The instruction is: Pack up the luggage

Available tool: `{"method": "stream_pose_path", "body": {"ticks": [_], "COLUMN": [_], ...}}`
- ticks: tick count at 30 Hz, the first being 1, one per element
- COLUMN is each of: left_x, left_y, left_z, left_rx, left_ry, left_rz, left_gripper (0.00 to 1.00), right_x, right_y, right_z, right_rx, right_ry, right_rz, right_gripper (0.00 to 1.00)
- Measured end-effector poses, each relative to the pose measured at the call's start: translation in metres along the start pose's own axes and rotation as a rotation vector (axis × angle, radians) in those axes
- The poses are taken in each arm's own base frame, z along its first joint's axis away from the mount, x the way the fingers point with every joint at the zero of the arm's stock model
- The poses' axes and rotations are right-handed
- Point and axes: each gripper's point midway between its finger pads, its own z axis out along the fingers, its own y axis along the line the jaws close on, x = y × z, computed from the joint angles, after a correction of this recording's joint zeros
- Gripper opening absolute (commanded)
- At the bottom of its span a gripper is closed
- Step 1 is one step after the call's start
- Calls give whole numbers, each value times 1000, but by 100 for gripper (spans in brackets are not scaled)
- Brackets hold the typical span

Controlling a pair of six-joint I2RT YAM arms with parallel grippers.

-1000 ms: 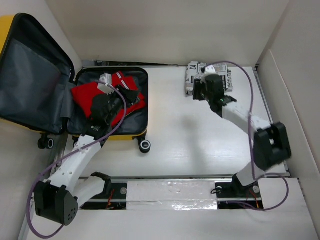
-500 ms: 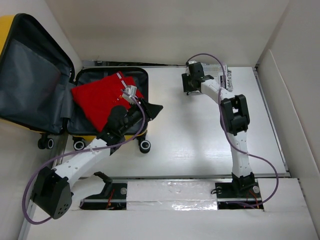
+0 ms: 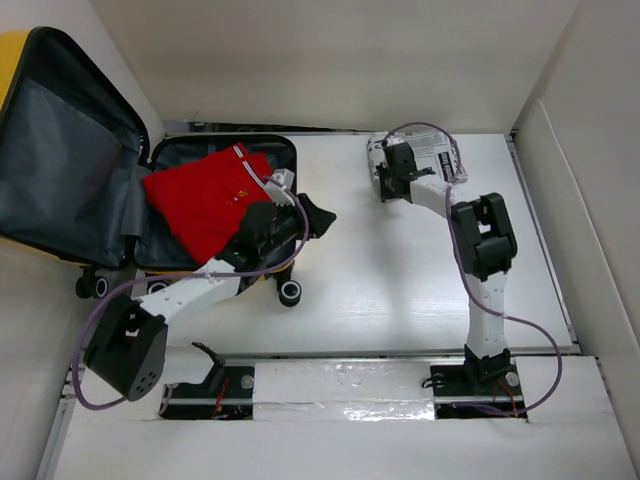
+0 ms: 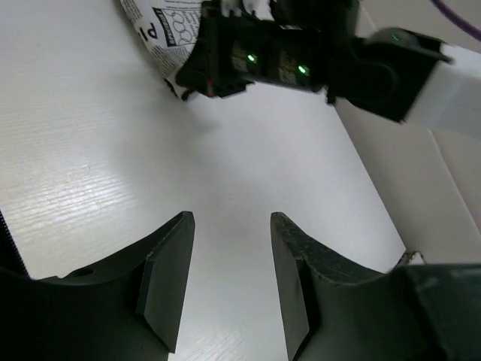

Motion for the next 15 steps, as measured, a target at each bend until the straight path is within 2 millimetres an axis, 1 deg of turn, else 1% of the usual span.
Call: {"method": "stream_pose_path", "body": {"ticks": [1,2,3,6,8,9,11,12,13,14,15], "left_x": [2,5,9,23,27,30,35,39,43,48,53], "left_y": [2,0,-3,-24,-37,-40,-35,-28,-20,-12,-4], "left_z": [5,10,16,34,49,55,62,65,67,70,71], "left_rx": [-17,-31,-45,-66,-85,-95,-134,-164,-193,-224,-257], "left_ry": [5,11,15,33,31,29,22,24,25,28,28], "left_rz": [1,5,13,39,46,44,27,17,8,-2,-9], "left_gripper": [48,50,51,50,47,47,47,46,43,43,43], "right_x": [9,21,34,67,85,99,118,127,135,142,147], "right_y": [-1,-1,-2,9,23,30,42,48,53,57,60], "right_z": [-9,-20,-31,-63,-82,-93,-111,-120,-128,-136,-144], "right_rx": [-6,-11,-15,-52,-98,-125,-171,-191,-211,-226,-242], "right_ry": [-1,6,16,25,15,10,6,2,-3,-5,-10], "right_rz": [1,-1,-6,-18,-19,-20,-17,-15,-15,-11,-2], "right_gripper": [4,7,7,8,8,8,10,12,17,36,47]}}
